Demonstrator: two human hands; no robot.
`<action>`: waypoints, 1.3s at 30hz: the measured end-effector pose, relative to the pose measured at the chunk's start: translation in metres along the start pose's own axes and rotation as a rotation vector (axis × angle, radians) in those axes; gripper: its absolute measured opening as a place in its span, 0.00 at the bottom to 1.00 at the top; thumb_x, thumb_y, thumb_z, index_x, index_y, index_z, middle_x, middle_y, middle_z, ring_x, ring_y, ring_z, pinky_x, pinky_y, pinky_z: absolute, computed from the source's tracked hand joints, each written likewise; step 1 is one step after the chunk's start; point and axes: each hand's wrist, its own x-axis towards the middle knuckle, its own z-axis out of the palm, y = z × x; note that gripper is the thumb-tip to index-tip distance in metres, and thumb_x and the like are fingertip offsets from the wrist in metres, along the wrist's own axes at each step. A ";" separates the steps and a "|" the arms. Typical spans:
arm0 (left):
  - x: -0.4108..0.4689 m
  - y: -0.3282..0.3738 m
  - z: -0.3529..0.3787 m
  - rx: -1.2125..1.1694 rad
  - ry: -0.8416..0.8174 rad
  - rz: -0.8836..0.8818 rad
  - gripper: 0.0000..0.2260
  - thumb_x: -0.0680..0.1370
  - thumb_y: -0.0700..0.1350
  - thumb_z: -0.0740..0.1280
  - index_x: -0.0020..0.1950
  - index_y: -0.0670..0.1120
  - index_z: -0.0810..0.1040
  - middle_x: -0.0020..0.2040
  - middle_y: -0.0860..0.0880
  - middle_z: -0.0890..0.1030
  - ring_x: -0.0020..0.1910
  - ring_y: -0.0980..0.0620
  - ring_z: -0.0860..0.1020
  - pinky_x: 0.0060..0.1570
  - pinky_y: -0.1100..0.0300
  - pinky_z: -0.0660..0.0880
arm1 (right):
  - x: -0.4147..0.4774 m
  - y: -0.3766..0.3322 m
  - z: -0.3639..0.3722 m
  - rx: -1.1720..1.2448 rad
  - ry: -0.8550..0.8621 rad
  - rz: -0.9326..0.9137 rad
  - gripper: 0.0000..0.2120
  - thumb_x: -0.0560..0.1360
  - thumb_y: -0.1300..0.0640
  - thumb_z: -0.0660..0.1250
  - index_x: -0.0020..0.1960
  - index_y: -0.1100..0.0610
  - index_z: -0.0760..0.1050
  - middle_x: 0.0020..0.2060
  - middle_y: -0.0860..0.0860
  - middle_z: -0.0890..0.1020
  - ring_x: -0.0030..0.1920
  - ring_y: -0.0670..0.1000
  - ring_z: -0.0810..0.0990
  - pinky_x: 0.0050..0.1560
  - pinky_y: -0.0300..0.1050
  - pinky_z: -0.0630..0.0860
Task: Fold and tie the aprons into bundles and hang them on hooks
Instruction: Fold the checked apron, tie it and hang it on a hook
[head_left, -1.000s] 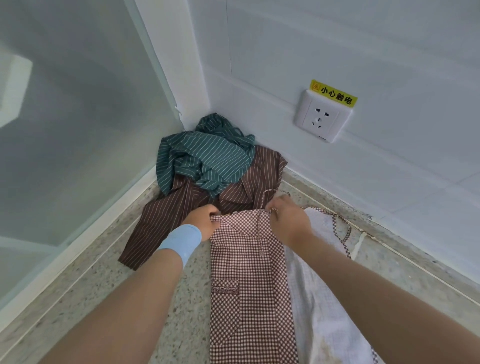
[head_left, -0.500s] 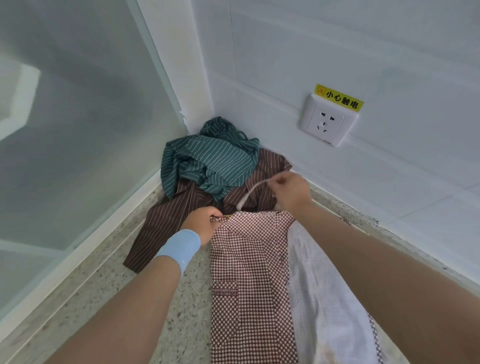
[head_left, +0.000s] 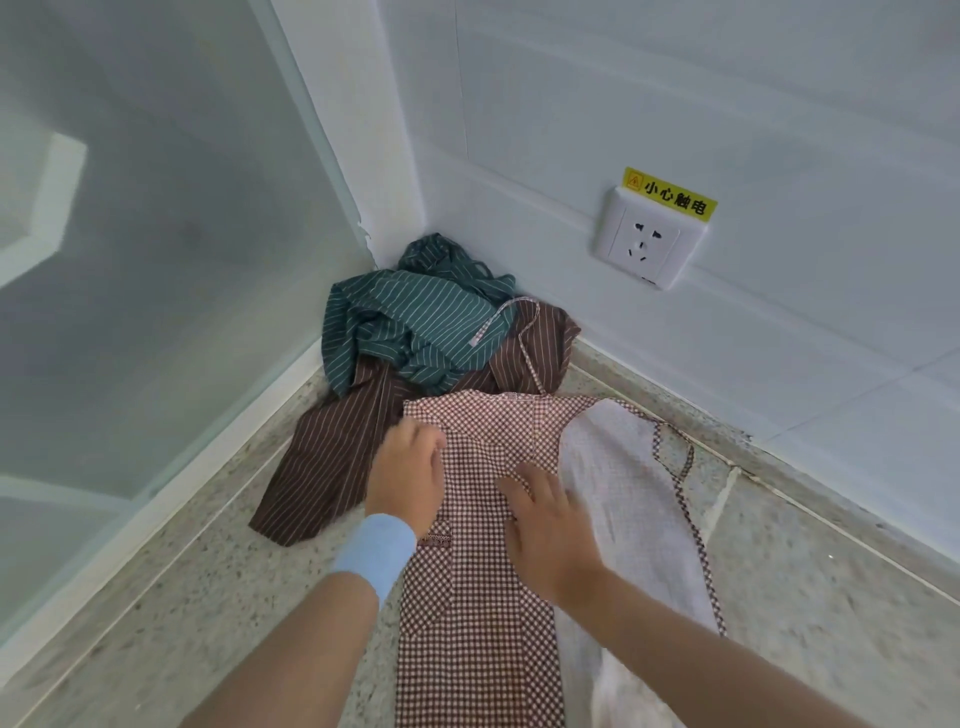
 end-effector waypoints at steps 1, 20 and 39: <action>-0.017 -0.002 0.006 0.026 -0.057 0.068 0.03 0.78 0.42 0.65 0.50 0.49 0.77 0.49 0.53 0.74 0.48 0.55 0.72 0.50 0.56 0.77 | -0.009 -0.001 0.008 -0.048 -0.098 0.028 0.28 0.78 0.49 0.55 0.77 0.50 0.59 0.77 0.55 0.61 0.76 0.58 0.61 0.74 0.60 0.63; -0.216 -0.020 0.019 0.284 -0.578 0.127 0.40 0.75 0.68 0.56 0.80 0.48 0.53 0.81 0.44 0.52 0.79 0.45 0.49 0.74 0.47 0.42 | -0.132 -0.028 0.026 -0.180 -0.350 0.074 0.35 0.79 0.43 0.54 0.81 0.54 0.47 0.80 0.58 0.48 0.80 0.62 0.48 0.77 0.63 0.49; -0.238 0.096 0.015 0.260 -0.702 0.227 0.24 0.78 0.51 0.63 0.73 0.52 0.63 0.71 0.49 0.61 0.69 0.46 0.60 0.64 0.52 0.70 | -0.279 0.070 -0.003 -0.127 -0.120 0.849 0.18 0.81 0.48 0.60 0.67 0.56 0.69 0.60 0.54 0.73 0.58 0.56 0.76 0.53 0.49 0.73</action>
